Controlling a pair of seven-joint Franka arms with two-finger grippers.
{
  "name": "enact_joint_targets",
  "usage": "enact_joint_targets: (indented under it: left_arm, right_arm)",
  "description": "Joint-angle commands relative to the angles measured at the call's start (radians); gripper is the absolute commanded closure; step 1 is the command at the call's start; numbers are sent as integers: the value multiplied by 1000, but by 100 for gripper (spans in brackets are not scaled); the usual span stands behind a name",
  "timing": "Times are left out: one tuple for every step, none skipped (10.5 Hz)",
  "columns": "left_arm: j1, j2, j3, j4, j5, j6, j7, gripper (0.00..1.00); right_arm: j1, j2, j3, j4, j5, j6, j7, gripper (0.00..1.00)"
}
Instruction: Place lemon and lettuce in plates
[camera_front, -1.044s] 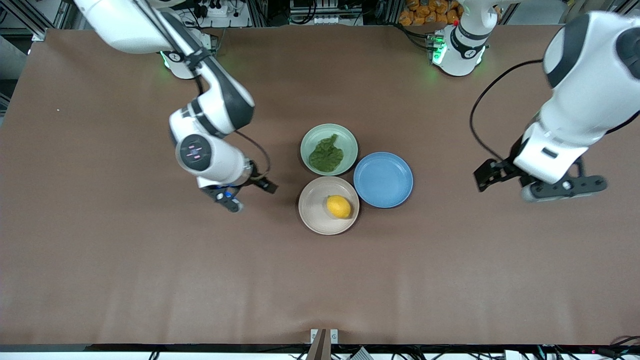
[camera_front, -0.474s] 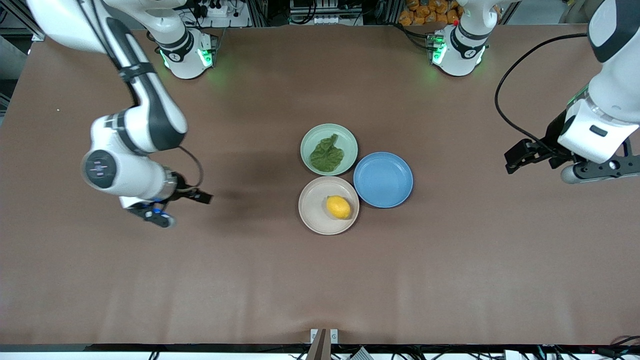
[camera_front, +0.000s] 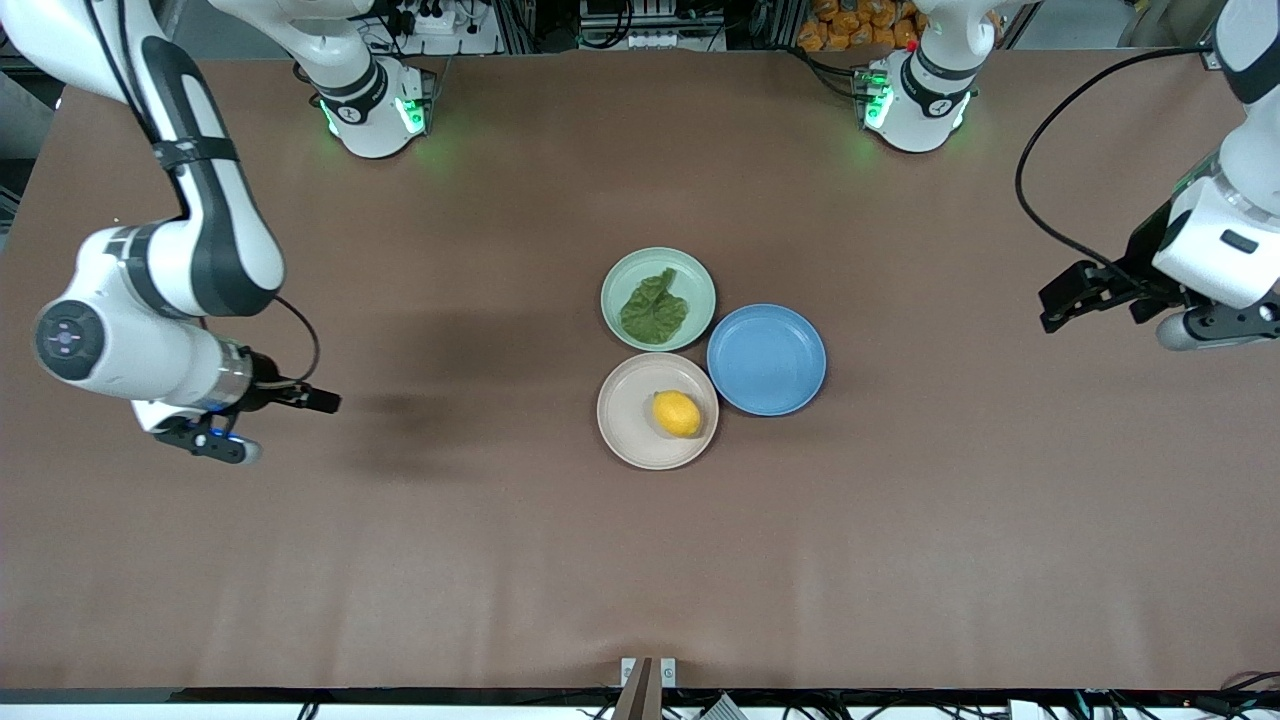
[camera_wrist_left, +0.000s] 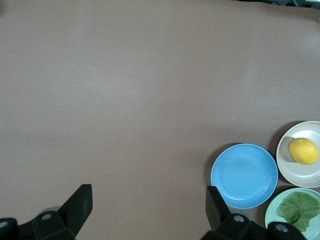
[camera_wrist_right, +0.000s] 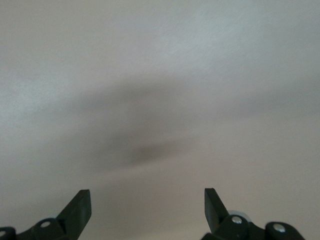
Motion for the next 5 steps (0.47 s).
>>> enact_joint_targets:
  left_arm:
    - [-59, -66, 85, -26, -28, -46, 64, 0]
    - [-107, -67, 137, -26, -29, -52, 67, 0]
    - [-115, -66, 148, -26, -29, -56, 67, 0]
    - [-121, -66, 150, -26, -29, -58, 67, 0]
    - [-118, -61, 141, -22, -29, -58, 66, 0]
  right_arm:
    - [-10, -84, -58, -29, -1, -22, -148, 0]
    - [-11, -101, -73, -28, -1, -33, -201, 0]
    - [-24, -115, -82, -19, -1, -58, -228, 0]
    - [-28, -124, -84, 0, -1, -101, -231, 0]
    - [-31, -130, -87, 20, -3, -144, -231, 0]
